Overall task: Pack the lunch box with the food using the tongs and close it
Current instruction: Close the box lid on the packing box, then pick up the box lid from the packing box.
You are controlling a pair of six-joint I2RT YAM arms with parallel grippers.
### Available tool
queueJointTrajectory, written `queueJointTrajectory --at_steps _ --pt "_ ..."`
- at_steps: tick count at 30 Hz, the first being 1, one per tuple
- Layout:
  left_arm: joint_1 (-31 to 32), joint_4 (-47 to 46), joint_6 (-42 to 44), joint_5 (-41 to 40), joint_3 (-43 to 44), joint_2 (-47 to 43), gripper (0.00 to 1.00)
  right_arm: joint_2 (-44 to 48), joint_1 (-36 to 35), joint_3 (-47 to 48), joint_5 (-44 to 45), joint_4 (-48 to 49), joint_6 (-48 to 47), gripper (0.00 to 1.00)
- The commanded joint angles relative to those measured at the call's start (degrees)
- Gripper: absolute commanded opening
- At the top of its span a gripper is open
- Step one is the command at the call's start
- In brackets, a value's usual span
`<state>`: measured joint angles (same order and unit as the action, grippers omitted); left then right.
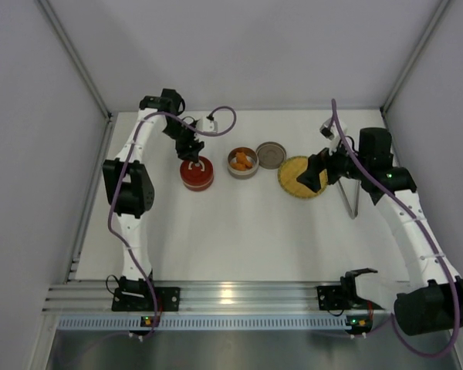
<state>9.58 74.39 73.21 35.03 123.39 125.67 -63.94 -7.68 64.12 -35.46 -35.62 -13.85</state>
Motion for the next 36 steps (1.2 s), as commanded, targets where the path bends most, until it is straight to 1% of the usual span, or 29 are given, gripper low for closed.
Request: queueJointTrajectory --at_steps 1,3,8,11,18,29,33,36 --pt "0.08 9.46 5.53 2.68 2.82 1.77 0.61 1.89 0.74 -1.18 -2.77 -0.15 0.05 0.99" --pt "0.26 10.07 6.06 2.50 2.90 2.74 0.61 2.24 0.74 -1.54 -3.21 -0.16 0.40 1.00" --pt "1.23 11.92 6.95 1.54 2.64 4.23 0.53 2.86 0.83 -2.77 -3.21 -0.42 0.22 0.99" --pt "1.40 11.92 7.12 1.10 0.72 4.24 0.49 3.12 1.00 -3.03 -3.21 -0.33 0.05 0.99" --pt "1.75 11.92 6.42 -1.18 -1.49 4.24 0.43 2.86 1.18 -3.56 -3.74 0.02 0.05 0.99" --pt "1.84 11.92 6.51 -4.35 -4.21 2.75 0.38 3.04 1.36 -4.00 -4.00 0.28 0.22 0.99" --pt "2.37 11.92 5.63 -4.53 -4.48 2.30 0.33 3.12 1.44 -4.35 -4.00 0.55 0.22 0.99" --pt "2.98 11.92 4.05 -4.44 -4.56 1.95 0.26 3.21 1.44 -4.70 -3.91 0.63 0.22 0.99"
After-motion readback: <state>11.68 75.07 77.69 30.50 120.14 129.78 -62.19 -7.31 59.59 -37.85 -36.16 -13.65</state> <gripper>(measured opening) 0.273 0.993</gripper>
